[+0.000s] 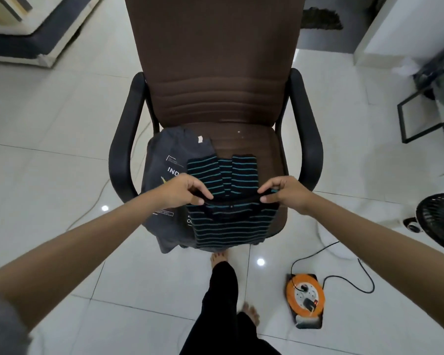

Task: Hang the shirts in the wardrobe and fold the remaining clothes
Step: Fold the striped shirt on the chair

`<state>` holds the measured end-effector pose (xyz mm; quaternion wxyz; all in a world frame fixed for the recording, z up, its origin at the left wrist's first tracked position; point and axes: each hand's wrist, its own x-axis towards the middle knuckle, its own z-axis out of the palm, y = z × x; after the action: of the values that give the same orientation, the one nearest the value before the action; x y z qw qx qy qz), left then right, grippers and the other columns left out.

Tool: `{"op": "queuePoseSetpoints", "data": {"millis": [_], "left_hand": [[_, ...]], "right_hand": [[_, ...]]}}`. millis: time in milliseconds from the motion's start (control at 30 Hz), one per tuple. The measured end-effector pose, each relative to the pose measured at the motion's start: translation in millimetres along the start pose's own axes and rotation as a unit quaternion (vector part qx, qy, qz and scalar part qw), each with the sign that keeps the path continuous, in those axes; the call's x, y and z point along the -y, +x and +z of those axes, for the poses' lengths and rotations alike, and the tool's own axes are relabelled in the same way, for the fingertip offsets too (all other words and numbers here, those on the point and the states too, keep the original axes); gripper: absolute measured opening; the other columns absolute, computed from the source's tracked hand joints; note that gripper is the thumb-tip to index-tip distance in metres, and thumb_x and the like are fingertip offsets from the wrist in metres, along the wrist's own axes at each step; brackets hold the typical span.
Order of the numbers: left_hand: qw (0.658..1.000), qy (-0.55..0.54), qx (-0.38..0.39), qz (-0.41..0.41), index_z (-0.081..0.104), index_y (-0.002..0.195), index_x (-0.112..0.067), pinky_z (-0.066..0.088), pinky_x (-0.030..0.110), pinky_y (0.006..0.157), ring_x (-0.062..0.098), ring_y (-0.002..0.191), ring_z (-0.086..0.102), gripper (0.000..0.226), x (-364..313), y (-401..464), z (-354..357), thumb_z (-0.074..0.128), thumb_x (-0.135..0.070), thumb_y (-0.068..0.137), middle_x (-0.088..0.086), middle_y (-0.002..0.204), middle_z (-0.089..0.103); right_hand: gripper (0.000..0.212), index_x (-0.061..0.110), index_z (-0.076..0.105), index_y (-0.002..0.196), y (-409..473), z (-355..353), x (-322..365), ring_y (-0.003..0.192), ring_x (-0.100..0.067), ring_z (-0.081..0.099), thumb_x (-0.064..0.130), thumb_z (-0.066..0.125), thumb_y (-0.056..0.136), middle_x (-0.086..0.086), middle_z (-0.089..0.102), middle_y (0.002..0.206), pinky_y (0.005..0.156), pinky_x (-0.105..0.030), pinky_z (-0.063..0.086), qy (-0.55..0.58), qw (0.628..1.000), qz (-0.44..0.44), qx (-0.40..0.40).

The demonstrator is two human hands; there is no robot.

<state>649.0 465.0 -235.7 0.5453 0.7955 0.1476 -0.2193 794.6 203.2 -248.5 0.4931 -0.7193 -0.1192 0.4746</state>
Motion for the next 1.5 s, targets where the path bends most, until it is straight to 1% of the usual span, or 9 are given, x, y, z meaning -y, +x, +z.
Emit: {"op": "queuePoseSetpoints", "data": {"millis": [333,533,633,833,967,1033,1133,1333,1500], "left_hand": [[0.997,-0.004,-0.066,-0.045,0.069,0.101,-0.009,0.047,0.038,0.099,0.020,0.103,0.062,0.036,39.9,157.0,-73.8,0.065,0.016,0.075,0.010,0.107,0.067],[0.992,0.086,-0.075,-0.047,0.067,0.109,-0.007,0.051,0.040,0.092,0.027,0.095,0.065,0.039,90.0,219.8,-95.9,0.075,0.003,0.072,0.017,0.101,0.069],[0.989,0.100,-0.080,-0.072,0.068,0.108,-0.006,0.051,0.037,0.091,0.025,0.095,0.065,0.038,111.8,238.4,-98.2,0.078,-0.005,0.072,0.016,0.100,0.068],[0.979,0.076,-0.164,-0.098,0.070,0.088,0.001,0.052,0.030,0.076,0.020,0.074,0.062,0.021,143.3,254.9,-88.8,0.079,-0.007,0.071,0.010,0.077,0.066],[0.973,0.055,-0.208,-0.080,0.069,0.086,0.001,0.046,0.010,0.063,-0.005,0.059,0.057,0.016,149.3,254.9,-80.9,0.077,-0.005,0.073,-0.009,0.067,0.058],[0.971,0.059,-0.221,-0.063,0.069,0.084,-0.003,0.048,0.017,0.065,-0.006,0.058,0.056,0.014,150.9,254.5,-82.6,0.077,-0.006,0.073,-0.011,0.067,0.058],[0.970,0.062,-0.227,-0.065,0.067,0.079,-0.015,0.052,0.034,0.069,0.013,0.064,0.058,0.013,150.8,255.8,-88.4,0.078,-0.011,0.073,-0.006,0.065,0.058],[0.966,0.093,-0.229,-0.075,0.066,0.096,-0.005,0.047,0.027,0.078,0.016,0.079,0.055,0.019,145.6,257.0,-78.2,0.073,-0.009,0.079,0.004,0.085,0.060],[0.961,0.021,-0.233,-0.147,0.051,0.125,-0.006,0.048,0.031,0.091,0.022,0.099,0.056,0.049,149.5,238.5,-62.1,0.071,-0.013,0.081,0.014,0.119,0.051]], "right_hand": [[0.021,0.015,0.069,0.088,166.0,-37.0,11.1,0.096,-0.021,0.063,-0.004,0.062,0.087,-0.008,0.064,0.105,0.079,-0.035,0.058,-0.047,0.995,0.063,-0.064],[0.014,0.001,0.069,0.088,241.8,-46.5,-16.5,0.083,-0.021,0.059,-0.007,0.072,0.076,-0.013,0.063,0.087,0.080,-0.035,0.054,-0.092,0.988,0.048,-0.116],[0.013,0.003,0.070,0.084,265.3,-47.2,-30.6,0.068,-0.012,0.057,-0.002,0.077,0.074,-0.002,0.062,0.072,0.064,-0.021,0.051,-0.128,0.983,0.047,-0.121],[0.016,0.015,0.070,0.078,291.9,-45.9,-56.3,0.066,-0.002,0.053,0.007,0.081,0.070,0.012,0.058,0.068,0.063,-0.011,0.040,-0.198,0.969,0.033,-0.140],[0.013,0.012,0.071,0.080,295.5,-41.1,-63.0,0.070,-0.001,0.054,0.007,0.080,0.071,0.016,0.057,0.071,0.060,-0.002,0.037,-0.208,0.964,0.006,-0.168],[0.013,0.015,0.070,0.077,297.2,-41.0,-64.5,0.077,-0.007,0.057,0.007,0.080,0.072,0.014,0.059,0.073,0.069,-0.007,0.042,-0.205,0.962,-0.004,-0.182],[0.016,0.017,0.067,0.074,298.6,-42.5,-63.2,0.086,-0.013,0.062,0.007,0.079,0.072,0.004,0.065,0.081,0.080,-0.024,0.049,-0.188,0.962,-0.015,-0.199],[0.015,0.016,0.069,0.091,298.3,-40.3,-65.3,0.097,-0.013,0.056,0.011,0.075,0.078,0.001,0.062,0.100,0.093,-0.027,0.047,-0.210,0.958,-0.018,-0.194],[0.049,0.018,0.054,0.128,275.0,-32.5,-73.0,0.105,-0.021,0.052,0.022,0.072,0.083,-0.010,0.041,0.123,0.097,-0.025,0.043,-0.208,0.955,-0.005,-0.211]]}}
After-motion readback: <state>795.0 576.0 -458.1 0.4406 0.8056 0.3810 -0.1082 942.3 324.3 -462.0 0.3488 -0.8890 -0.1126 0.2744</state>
